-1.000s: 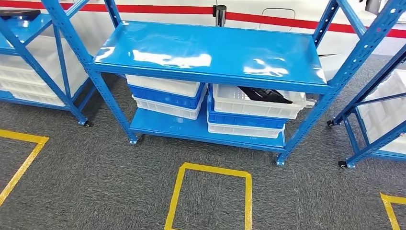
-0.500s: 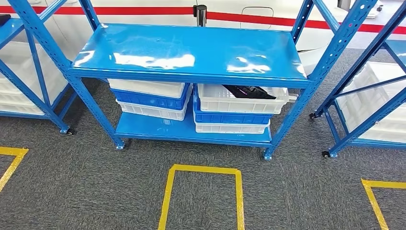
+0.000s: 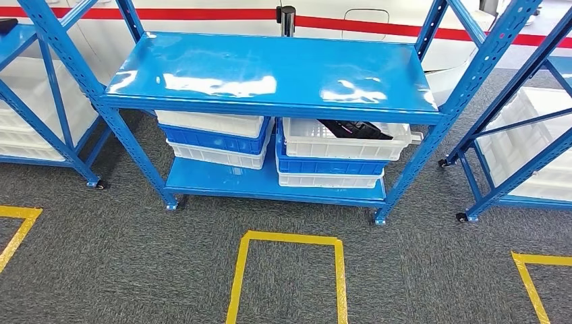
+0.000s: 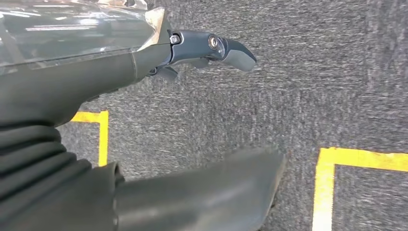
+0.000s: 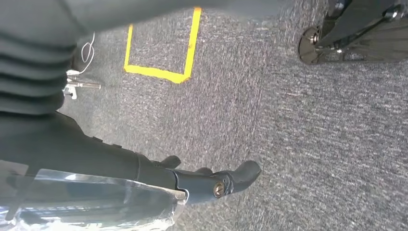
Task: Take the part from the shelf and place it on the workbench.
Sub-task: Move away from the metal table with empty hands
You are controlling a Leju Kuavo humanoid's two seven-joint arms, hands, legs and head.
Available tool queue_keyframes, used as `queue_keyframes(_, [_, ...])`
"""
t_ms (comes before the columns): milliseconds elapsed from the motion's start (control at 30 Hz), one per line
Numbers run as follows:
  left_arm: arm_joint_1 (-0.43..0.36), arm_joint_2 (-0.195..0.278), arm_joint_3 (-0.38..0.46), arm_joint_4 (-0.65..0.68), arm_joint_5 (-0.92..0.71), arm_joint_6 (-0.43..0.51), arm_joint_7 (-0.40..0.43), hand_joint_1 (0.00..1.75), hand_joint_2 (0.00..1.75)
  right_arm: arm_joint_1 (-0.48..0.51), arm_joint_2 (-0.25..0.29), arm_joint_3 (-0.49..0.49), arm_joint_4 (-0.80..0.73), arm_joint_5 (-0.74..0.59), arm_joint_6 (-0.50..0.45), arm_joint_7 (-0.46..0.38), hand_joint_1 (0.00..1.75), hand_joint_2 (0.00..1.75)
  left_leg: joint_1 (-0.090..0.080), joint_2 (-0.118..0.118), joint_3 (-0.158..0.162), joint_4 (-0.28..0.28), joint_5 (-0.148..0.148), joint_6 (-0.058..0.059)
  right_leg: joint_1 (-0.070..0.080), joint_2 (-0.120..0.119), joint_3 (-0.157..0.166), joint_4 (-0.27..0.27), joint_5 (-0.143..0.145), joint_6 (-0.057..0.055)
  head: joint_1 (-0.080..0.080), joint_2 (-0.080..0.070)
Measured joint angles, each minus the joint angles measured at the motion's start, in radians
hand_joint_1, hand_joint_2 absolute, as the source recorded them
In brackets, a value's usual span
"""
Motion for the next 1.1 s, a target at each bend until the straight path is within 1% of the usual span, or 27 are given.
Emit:
queue_keyframes(33, [0.004, 0.002, -0.019, -0.002, 0.022, -0.005, 0.008, 0.0, 0.0, 0.003, -0.001, 0.007, -0.002, -0.013, 0.004, -0.002, 0.0, 0.87, 0.0, 0.0, 0.0, 0.0, 0.0, 0.0, -0.001, 0.0, 0.0, 0.0, 0.0, 0.0, 0.0, 0.0])
queue_keyframes(100, [0.013, 0.007, -0.06, -0.007, 0.069, -0.015, 0.026, 0.0, 0.0, 0.011, -0.003, 0.021, -0.006, -0.042, 0.014, -0.005, 0.0, 0.0, 0.001, 0.0, 0.0, 0.0, 0.0, 0.0, -0.001, 0.0, 0.0, 0.0, 0.0, 0.0, 0.0, 0.0])
queue_keyframes(600, [0.083, 0.046, -0.408, -0.063, 0.409, -0.087, 0.156, 0.0, 0.0, 0.067, -0.023, 0.143, -0.062, -0.251, 0.086, -0.036, 0.0, 0.0, 0.005, 0.0, 0.0, 0.0, 0.0, -0.001, 0.005, 0.0, -0.001, 0.0, -0.001, -0.001, 0.0, 0.0])
queue_keyframes(1100, [0.156, 0.086, -0.769, -0.125, 0.752, -0.161, 0.286, 0.0, 0.0, 0.125, -0.042, 0.269, -0.127, -0.461, 0.16, -0.063, 0.0, 0.0, 0.005, 0.0, 0.0, 0.0, -0.001, -0.001, 0.004, 0.0, -0.006, 0.0, -0.001, -0.001, 0.0, 0.0])
